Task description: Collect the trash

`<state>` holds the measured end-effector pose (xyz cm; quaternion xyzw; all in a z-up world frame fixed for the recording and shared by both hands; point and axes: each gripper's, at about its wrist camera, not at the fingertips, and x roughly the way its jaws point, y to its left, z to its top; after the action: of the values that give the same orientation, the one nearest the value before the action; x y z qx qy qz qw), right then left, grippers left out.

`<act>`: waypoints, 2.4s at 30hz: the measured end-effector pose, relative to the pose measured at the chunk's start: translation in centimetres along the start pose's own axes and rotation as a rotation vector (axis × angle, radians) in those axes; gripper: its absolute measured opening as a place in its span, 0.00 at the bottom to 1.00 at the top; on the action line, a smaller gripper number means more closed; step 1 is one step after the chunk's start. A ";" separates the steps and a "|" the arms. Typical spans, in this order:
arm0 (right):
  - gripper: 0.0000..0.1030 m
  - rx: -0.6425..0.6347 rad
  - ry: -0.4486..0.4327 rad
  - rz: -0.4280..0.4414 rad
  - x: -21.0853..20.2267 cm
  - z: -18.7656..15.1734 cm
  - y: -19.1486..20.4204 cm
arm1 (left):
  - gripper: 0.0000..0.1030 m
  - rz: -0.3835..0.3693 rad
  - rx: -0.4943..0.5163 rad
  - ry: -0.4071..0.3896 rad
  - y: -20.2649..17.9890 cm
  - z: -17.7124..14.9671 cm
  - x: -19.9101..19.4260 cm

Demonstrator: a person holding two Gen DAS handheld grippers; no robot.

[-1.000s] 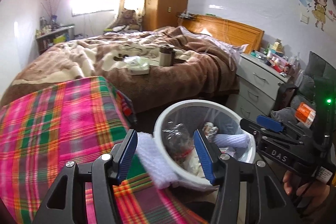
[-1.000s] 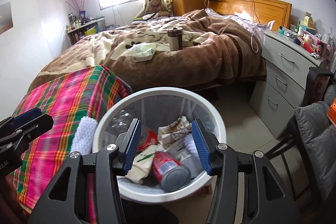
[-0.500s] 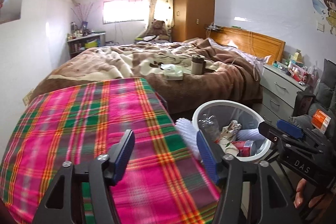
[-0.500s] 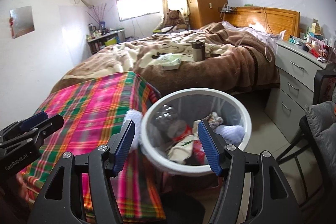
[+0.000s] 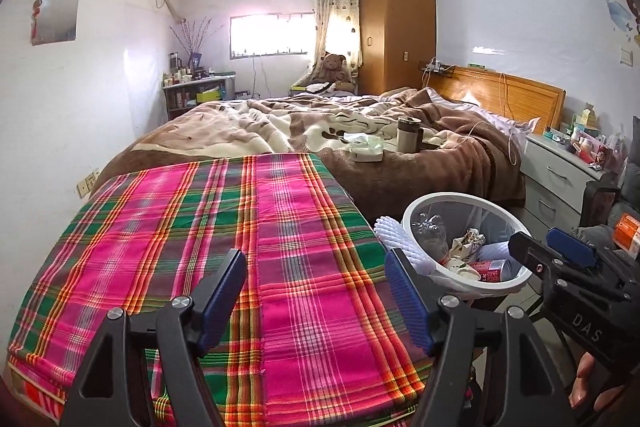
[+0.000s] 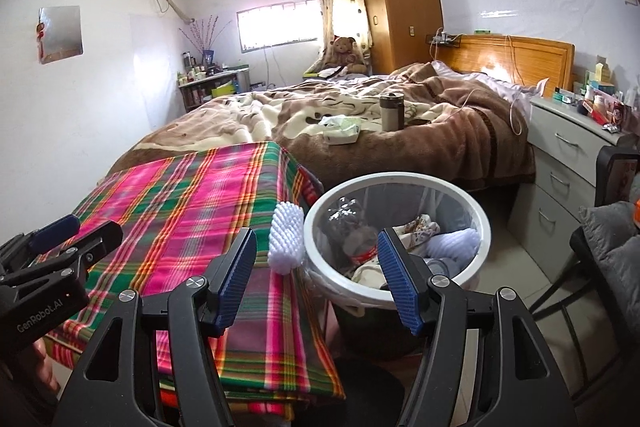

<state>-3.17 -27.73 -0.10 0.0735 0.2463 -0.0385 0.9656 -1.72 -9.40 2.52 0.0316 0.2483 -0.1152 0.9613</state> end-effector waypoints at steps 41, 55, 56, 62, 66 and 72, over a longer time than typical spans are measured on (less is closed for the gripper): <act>0.62 -0.010 -0.022 -0.020 -0.9 0.0 1.2 | 0.69 0.021 -0.018 -0.008 0.8 -0.1 0.1; 0.62 -0.010 -0.019 -0.020 -0.8 0.1 1.3 | 0.69 0.021 -0.019 -0.006 0.8 -0.1 0.1; 0.62 -0.010 -0.017 -0.020 -0.8 0.1 1.4 | 0.69 0.021 -0.019 -0.005 0.9 -0.1 0.1; 0.62 -0.011 -0.014 -0.019 -0.7 0.0 1.6 | 0.69 0.022 -0.018 -0.003 0.9 -0.3 0.2; 0.62 -0.011 -0.011 -0.017 -0.6 -0.1 1.6 | 0.69 0.023 -0.021 -0.003 0.8 -0.3 0.2; 0.62 -0.013 -0.010 -0.017 -0.5 -0.2 1.6 | 0.69 0.020 -0.020 -0.002 0.8 -0.4 0.2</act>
<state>-3.54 -26.12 0.13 0.0651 0.2425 -0.0454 0.9669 -1.53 -8.58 2.07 0.0245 0.2481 -0.1032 0.9629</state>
